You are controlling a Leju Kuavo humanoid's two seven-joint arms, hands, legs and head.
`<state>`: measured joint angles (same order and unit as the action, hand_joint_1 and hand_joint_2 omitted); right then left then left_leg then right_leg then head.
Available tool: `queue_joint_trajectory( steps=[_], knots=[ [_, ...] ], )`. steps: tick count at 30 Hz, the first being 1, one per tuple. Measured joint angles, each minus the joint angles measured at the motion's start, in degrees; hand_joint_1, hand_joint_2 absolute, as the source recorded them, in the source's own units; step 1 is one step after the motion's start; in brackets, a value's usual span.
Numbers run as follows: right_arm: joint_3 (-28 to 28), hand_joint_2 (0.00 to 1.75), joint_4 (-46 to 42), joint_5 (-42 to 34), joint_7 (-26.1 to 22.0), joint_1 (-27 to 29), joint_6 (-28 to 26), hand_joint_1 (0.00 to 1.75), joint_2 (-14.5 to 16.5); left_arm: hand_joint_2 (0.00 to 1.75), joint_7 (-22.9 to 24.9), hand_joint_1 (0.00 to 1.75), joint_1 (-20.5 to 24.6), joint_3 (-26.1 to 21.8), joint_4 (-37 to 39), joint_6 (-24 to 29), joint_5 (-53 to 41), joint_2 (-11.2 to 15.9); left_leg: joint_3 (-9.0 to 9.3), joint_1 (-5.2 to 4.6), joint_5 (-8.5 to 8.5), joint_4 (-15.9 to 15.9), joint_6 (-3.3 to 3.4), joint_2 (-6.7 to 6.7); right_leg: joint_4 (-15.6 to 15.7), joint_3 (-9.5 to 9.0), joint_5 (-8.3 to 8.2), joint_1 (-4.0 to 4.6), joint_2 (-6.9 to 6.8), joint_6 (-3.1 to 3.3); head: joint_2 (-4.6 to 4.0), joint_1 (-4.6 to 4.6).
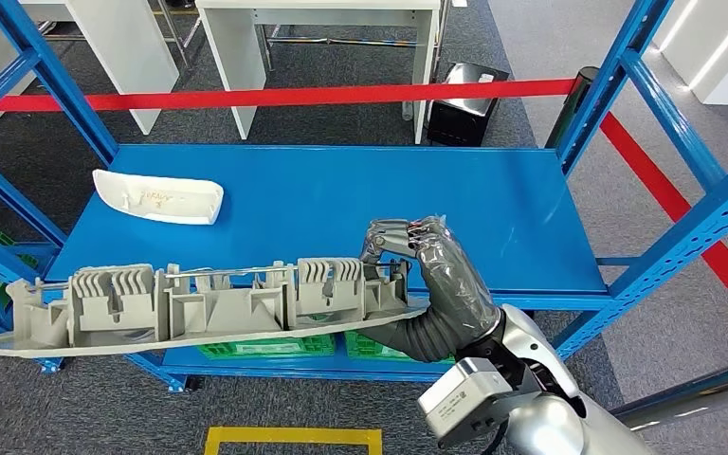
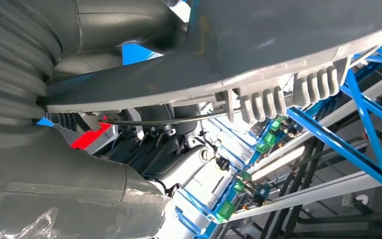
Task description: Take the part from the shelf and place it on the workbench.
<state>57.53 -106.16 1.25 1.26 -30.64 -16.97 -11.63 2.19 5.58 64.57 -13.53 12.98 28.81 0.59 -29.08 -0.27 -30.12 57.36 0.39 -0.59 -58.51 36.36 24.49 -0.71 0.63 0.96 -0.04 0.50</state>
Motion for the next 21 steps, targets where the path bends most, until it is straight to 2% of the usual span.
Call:
queue_joint_trajectory(
  steps=[3,4,6,8,9,10,11,12,14,15,18,19,21],
  knots=[
    [0.02,1.75,-0.99,0.42,0.44,0.54,-0.3,1.75,-0.38,1.75,0.0,0.0,0.02,0.0,0.0,-0.09,0.0,-0.03,0.01,0.08,0.85,-0.48,0.64,0.09,0.35,-0.02,-0.3,-0.05,0.04,-0.61,0.0,0.04],
    [0.02,1.75,-1.29,0.51,0.52,0.65,-0.39,1.75,-0.54,1.75,0.0,0.0,0.05,-0.01,0.0,-0.08,0.0,-0.05,0.0,0.28,1.35,-0.95,0.91,0.17,-0.13,0.23,0.36,0.01,-0.01,-0.84,0.0,-0.05],
    [0.02,1.75,-1.7,0.61,0.66,0.88,-0.56,1.75,-0.87,1.75,0.01,0.0,0.08,-0.02,0.0,-0.08,0.0,-0.13,-0.2,0.68,2.11,-1.67,1.26,0.35,-4.68,1.99,3.87,-0.01,-0.17,-1.24,0.0,-0.37],
    [0.08,1.75,-1.88,0.61,0.79,1.3,-0.63,1.75,-1.18,1.75,0.02,0.0,-0.01,-0.02,0.0,-0.09,0.0,-0.17,-0.65,0.75,2.32,-1.61,1.31,0.37,-12.18,4.65,7.64,-0.2,-0.26,-1.61,0.0,-0.65],
    [0.14,1.75,-1.91,0.61,0.84,1.51,-0.63,1.75,-1.34,1.75,0.02,0.0,-0.05,-0.02,0.0,-0.09,0.0,-0.19,-0.87,0.8,2.36,-1.43,1.26,0.38,-14.48,5.29,8.25,-0.29,-0.27,-1.74,0.0,-0.71],
    [0.2,1.75,-1.92,0.61,0.88,1.65,-0.63,1.75,-1.49,1.75,0.02,0.0,-0.08,-0.02,0.0,-0.1,0.0,-0.21,-1.1,0.88,2.36,-1.18,1.17,0.38,-14.74,5.01,7.8,-0.37,-0.29,-1.84,0.0,-0.75],
    [0.25,1.75,-1.93,0.62,0.9,1.69,-0.63,1.75,-1.6,1.75,0.02,0.0,-0.09,-0.02,0.0,-0.13,0.0,-0.25,-1.32,0.98,2.3,-0.87,1.05,0.38,-12.94,3.79,6.5,-0.45,-0.31,-1.9,0.0,-0.78],
    [0.27,1.75,-1.97,0.63,0.91,1.7,-0.63,1.75,-1.68,1.75,0.02,0.0,-0.09,-0.02,0.0,-0.19,0.0,-0.29,-1.54,1.09,2.18,-0.49,0.85,0.36,-9.32,1.72,4.8,-0.54,-0.36,-1.95,0.0,-0.83],
    [0.3,1.75,-2.1,0.69,0.91,1.69,-0.63,1.75,-1.76,1.75,0.05,0.0,-0.05,-0.02,0.0,-0.28,0.01,-0.35,-2.09,1.12,2.0,0.18,0.17,0.31,-2.91,-1.87,3.25,-0.45,-0.38,-1.71,0.0,-1.02],
    [0.3,1.75,-2.18,0.73,0.92,1.7,-0.63,1.75,-1.79,1.75,0.09,0.0,-0.03,-0.02,0.0,-0.32,0.02,-0.37,-2.34,1.07,1.99,0.45,-0.25,0.29,-1.14,-2.71,3.15,-0.36,-0.35,-1.4,0.0,-1.08],
    [0.32,1.75,-2.38,0.99,0.96,1.8,-0.63,1.75,-1.87,1.75,0.26,0.0,-0.03,-0.02,0.0,-0.34,0.02,-0.41,-2.81,1.12,2.18,0.76,-1.4,0.28,-0.69,-2.25,3.01,-0.16,-0.26,0.0,0.0,-0.9],
    [0.33,1.75,-2.42,1.12,0.99,1.84,-0.63,1.75,-1.87,1.75,0.3,0.0,-0.03,-0.02,0.0,-0.34,0.02,-0.42,-3.05,1.21,1.6,1.2,-1.72,0.31,-0.6,-2.06,2.76,-0.19,-0.3,0.49,0.0,-0.76],
    [0.33,1.75,-2.51,1.33,1.07,1.9,-0.64,1.75,-1.88,1.75,0.35,0.0,-0.02,-0.02,0.0,-0.34,0.01,-0.42,-4.33,1.3,-1.67,4.87,-2.17,0.35,-0.31,-1.65,2.18,-0.28,-0.45,1.39,0.0,-0.24]
  ],
)
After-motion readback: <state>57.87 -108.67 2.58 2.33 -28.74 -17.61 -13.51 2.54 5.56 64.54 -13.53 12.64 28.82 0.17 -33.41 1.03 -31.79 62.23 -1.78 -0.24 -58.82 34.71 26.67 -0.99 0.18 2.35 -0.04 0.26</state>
